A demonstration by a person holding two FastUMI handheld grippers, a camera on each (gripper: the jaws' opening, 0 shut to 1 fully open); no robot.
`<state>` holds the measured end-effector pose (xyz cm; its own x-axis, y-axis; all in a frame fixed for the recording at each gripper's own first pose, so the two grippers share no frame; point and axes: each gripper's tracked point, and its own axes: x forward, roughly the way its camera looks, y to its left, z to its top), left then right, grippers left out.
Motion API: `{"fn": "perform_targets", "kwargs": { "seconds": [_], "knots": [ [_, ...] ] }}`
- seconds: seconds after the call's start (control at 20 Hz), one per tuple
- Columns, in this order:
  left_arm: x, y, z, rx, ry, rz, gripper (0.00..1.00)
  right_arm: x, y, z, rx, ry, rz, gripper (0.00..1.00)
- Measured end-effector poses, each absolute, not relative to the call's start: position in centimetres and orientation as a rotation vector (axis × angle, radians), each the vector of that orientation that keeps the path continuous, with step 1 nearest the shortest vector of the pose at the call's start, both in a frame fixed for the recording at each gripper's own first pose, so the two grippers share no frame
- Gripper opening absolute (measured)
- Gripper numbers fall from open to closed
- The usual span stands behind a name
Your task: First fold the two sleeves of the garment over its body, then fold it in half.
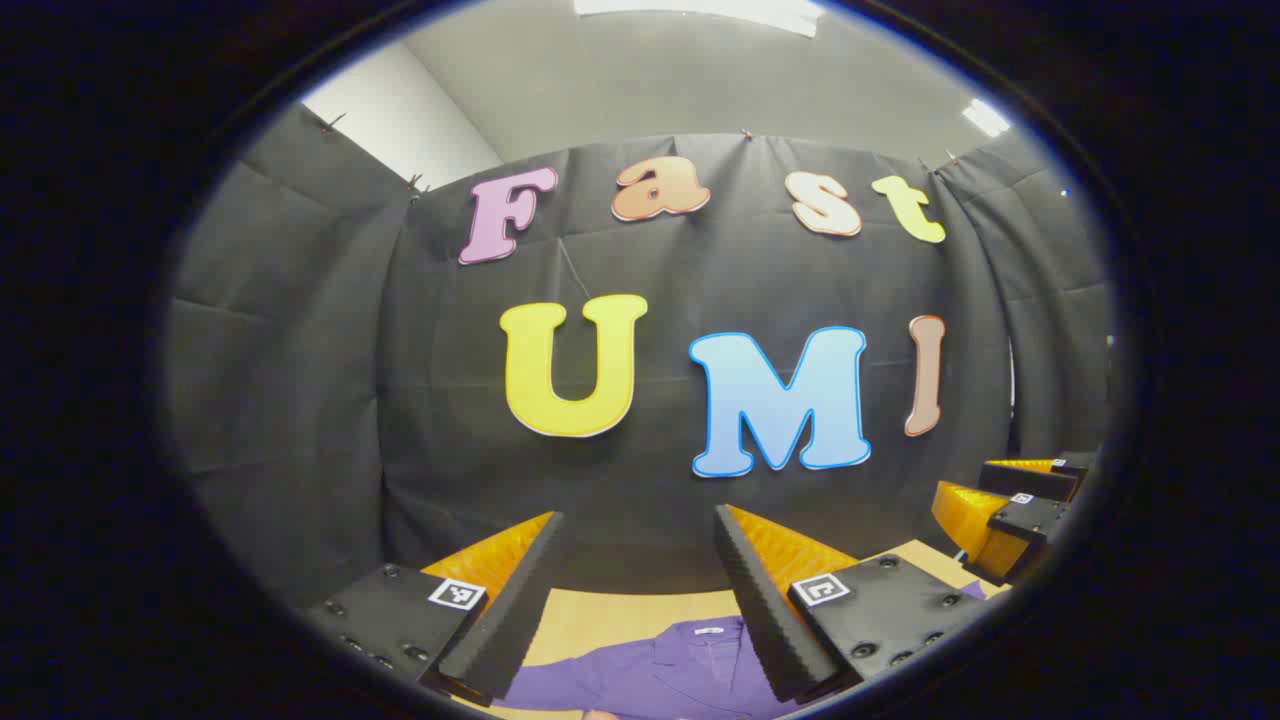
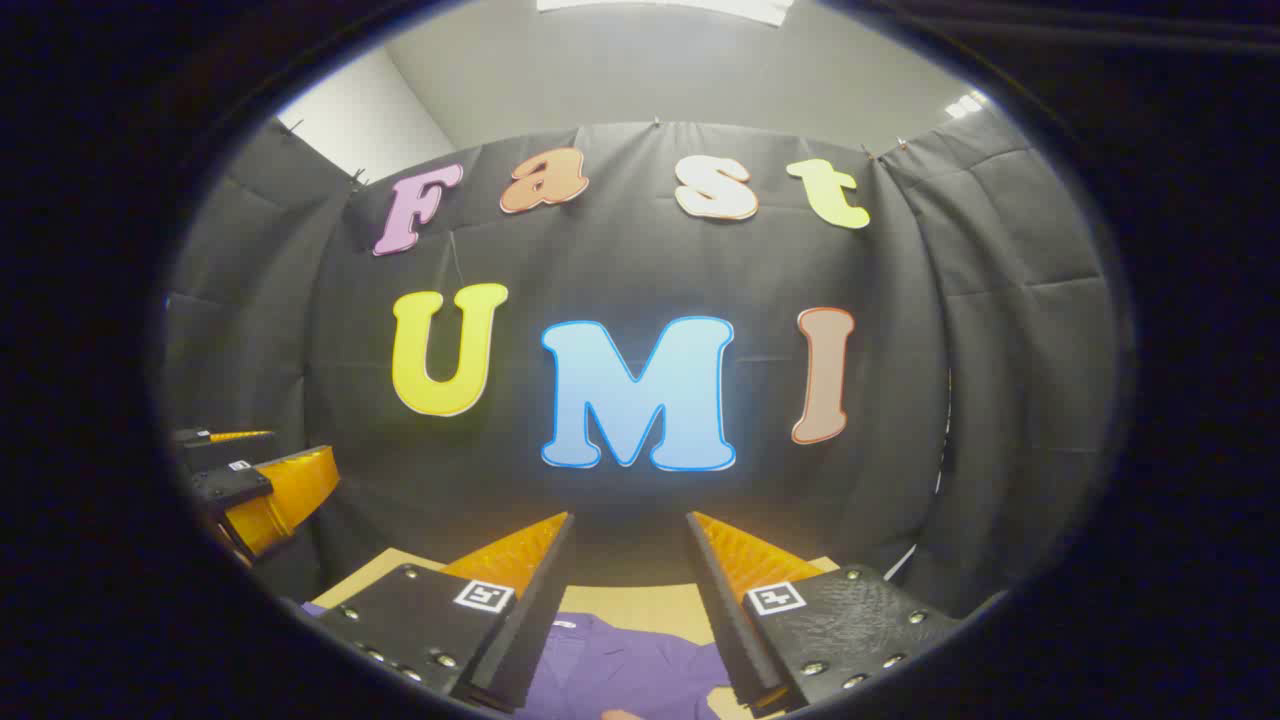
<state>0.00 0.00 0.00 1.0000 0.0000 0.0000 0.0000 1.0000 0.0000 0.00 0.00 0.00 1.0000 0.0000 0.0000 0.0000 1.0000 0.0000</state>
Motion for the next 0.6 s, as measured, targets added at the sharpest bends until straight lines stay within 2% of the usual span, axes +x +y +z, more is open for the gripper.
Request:
{"fn": "perform_targets", "kwargs": {
  "seconds": [0.05,0.1,0.3,0.35,0.4,0.55,0.6],
  "knots": [
    [0.2,0.0,0.0,-0.003,0.002,0.001,0.94,-0.1,0.1,0.1,0.000,-0.003,0.005,0.77],
    [0.2,-0.1,-0.2,-0.004,0.004,0.000,0.94,-0.1,0.2,0.3,-0.001,-0.006,0.007,0.70],
    [0.6,-0.3,-0.5,-0.006,0.006,0.001,0.95,0.4,0.0,-0.1,-0.002,0.007,0.011,0.70],
    [0.7,-0.4,-0.5,-0.006,0.008,0.001,0.95,0.4,-0.2,-0.2,-0.001,0.012,0.009,0.77],
    [0.9,-0.5,-0.6,-0.006,0.010,0.000,0.95,0.6,-0.4,-0.3,0.000,0.016,0.006,0.70],
    [1.0,-0.8,-0.9,-0.007,0.013,-0.003,0.95,0.8,-1.1,-0.6,-0.004,0.023,-0.007,0.70],
    [1.2,-0.8,-1.0,-0.006,0.015,-0.003,0.95,0.9,-1.3,-0.8,-0.007,0.026,-0.011,0.77]
  ]
}}
